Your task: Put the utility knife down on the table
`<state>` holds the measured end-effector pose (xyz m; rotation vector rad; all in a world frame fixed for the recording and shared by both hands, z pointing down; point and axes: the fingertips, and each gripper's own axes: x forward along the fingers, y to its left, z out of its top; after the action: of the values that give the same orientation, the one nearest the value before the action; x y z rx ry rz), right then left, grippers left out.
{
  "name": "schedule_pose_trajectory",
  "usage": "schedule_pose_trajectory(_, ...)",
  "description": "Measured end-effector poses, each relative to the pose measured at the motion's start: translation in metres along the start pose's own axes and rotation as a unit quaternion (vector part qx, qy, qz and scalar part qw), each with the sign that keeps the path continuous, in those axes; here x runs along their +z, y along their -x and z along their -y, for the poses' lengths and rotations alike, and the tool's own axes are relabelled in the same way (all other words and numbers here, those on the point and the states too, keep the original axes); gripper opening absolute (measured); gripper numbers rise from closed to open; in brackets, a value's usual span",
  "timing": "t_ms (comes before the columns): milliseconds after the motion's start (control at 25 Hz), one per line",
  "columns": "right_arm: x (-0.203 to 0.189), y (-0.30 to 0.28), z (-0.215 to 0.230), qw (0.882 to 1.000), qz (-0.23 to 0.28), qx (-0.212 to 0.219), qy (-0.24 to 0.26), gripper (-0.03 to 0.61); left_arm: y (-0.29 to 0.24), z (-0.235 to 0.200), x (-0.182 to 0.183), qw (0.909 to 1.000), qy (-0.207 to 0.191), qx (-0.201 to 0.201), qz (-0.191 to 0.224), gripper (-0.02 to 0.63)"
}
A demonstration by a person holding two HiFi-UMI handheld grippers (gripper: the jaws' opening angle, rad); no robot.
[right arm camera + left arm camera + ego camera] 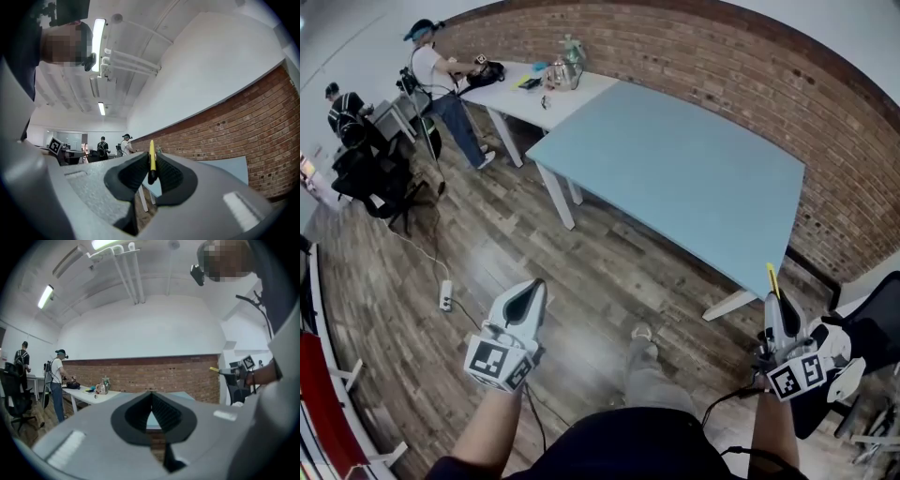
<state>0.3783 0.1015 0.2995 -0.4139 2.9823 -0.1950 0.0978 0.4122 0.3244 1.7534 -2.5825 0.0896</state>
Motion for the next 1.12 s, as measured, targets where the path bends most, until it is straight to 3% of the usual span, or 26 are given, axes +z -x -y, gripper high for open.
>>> schedule_pose_trajectory(160,-0.011,-0.059,0.024,1.000,-0.008,0.006,-0.009,0.054,-0.037,-0.034,0.000,0.9997,0.010,0.021,-0.003,-0.009)
schedule_pose_trajectory(320,-0.005,-0.124,0.045,1.000,0.001,0.015,-0.026,0.054,-0.075,-0.065,-0.001,0.9989,-0.010,0.038,-0.026,-0.009)
schedule_pose_trajectory(480,-0.001,-0.186,0.059,0.999,0.009,0.032,-0.029,0.054,-0.110,-0.090,0.003,0.9979,-0.005,0.059,-0.028,-0.009)
schedule_pose_trajectory(800,-0.006,-0.278,0.083,0.996,0.003,0.071,-0.053,0.054,-0.192,-0.116,0.010,0.9976,0.004,0.062,-0.031,-0.009)
schedule_pose_trajectory(1120,0.002,-0.332,0.100,0.993,0.008,0.101,-0.053,0.054,-0.255,-0.137,0.026,0.9965,-0.058,0.055,-0.023,-0.011)
